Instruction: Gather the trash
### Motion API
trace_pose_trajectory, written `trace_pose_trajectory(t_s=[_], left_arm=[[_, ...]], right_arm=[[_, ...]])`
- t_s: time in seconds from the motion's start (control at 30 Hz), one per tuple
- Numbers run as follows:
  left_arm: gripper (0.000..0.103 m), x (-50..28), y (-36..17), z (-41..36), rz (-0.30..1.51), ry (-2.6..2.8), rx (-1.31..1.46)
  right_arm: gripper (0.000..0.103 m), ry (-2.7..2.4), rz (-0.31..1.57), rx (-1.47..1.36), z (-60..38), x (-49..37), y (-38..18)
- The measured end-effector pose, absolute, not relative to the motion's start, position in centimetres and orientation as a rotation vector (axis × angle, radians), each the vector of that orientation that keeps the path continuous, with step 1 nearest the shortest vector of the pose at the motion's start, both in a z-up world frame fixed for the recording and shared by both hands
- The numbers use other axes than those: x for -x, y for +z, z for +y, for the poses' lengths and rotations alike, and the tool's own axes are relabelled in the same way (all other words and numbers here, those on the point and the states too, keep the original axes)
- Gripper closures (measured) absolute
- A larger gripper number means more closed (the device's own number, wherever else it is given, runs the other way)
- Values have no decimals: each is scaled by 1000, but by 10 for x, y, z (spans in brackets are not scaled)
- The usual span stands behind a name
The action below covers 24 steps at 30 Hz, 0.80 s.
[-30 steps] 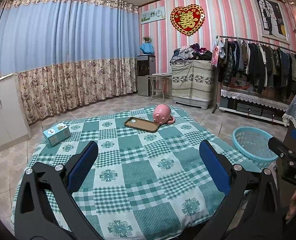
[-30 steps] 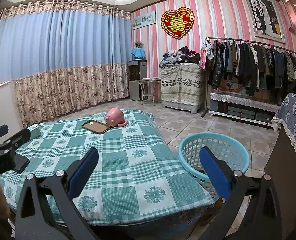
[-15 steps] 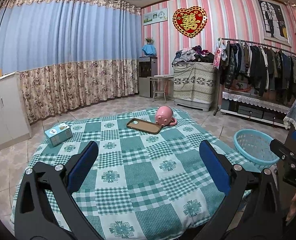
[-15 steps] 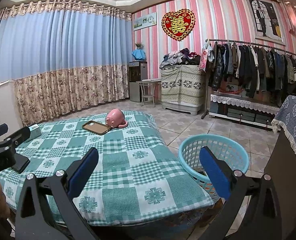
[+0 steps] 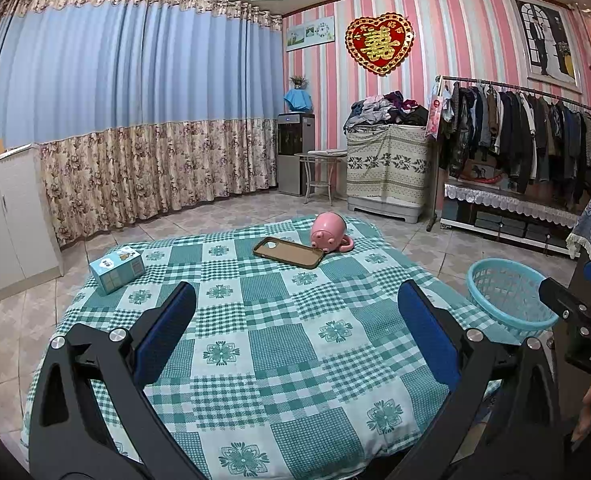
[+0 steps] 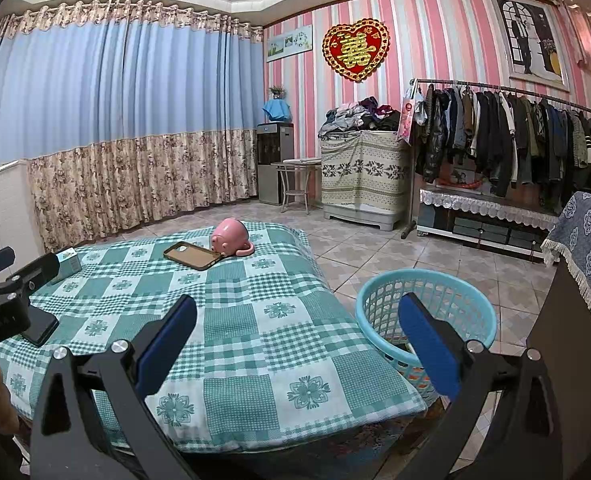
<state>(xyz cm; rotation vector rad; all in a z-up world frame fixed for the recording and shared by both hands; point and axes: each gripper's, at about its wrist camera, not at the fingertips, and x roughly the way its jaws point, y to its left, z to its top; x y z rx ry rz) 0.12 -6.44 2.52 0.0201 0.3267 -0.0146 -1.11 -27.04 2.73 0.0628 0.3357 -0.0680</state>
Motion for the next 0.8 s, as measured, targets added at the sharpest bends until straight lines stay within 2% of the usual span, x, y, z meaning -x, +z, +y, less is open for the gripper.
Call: trace_pose_trajectory(t_s=[0.8], left_arm=[[5, -1, 28, -63, 324, -9, -17]], right_arm=[[4, -68, 334, -61, -270, 11, 26]])
